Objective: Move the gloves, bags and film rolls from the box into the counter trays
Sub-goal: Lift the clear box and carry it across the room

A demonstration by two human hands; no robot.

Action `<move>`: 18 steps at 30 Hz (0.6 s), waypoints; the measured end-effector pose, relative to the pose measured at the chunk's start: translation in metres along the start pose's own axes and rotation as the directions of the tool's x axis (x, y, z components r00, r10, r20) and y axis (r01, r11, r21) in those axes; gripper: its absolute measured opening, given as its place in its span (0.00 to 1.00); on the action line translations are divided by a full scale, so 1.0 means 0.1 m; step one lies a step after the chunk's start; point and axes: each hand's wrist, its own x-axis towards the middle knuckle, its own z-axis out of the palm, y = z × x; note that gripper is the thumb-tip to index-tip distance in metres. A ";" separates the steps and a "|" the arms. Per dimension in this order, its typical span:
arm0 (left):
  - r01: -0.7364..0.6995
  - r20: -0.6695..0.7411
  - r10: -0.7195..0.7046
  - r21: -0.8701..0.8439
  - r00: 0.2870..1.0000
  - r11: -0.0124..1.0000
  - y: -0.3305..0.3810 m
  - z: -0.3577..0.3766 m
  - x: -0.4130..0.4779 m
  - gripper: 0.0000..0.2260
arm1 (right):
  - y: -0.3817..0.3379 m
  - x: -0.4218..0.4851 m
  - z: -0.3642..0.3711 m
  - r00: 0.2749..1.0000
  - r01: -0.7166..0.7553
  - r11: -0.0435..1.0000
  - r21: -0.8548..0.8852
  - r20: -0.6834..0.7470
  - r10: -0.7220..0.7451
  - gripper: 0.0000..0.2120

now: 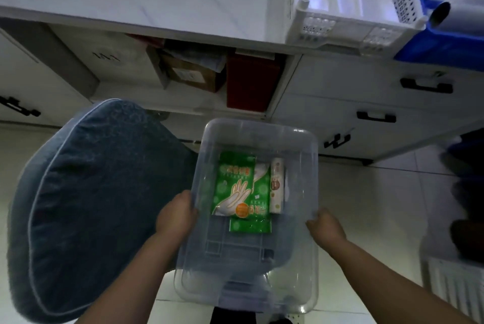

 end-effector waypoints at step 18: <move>-0.308 0.175 0.278 0.182 0.944 0.934 1.62 0.44 -0.30 0.09 | 1.66 -0.65 -0.97 0.965 -0.155 0.924 0.350 -0.144 0.217 0.04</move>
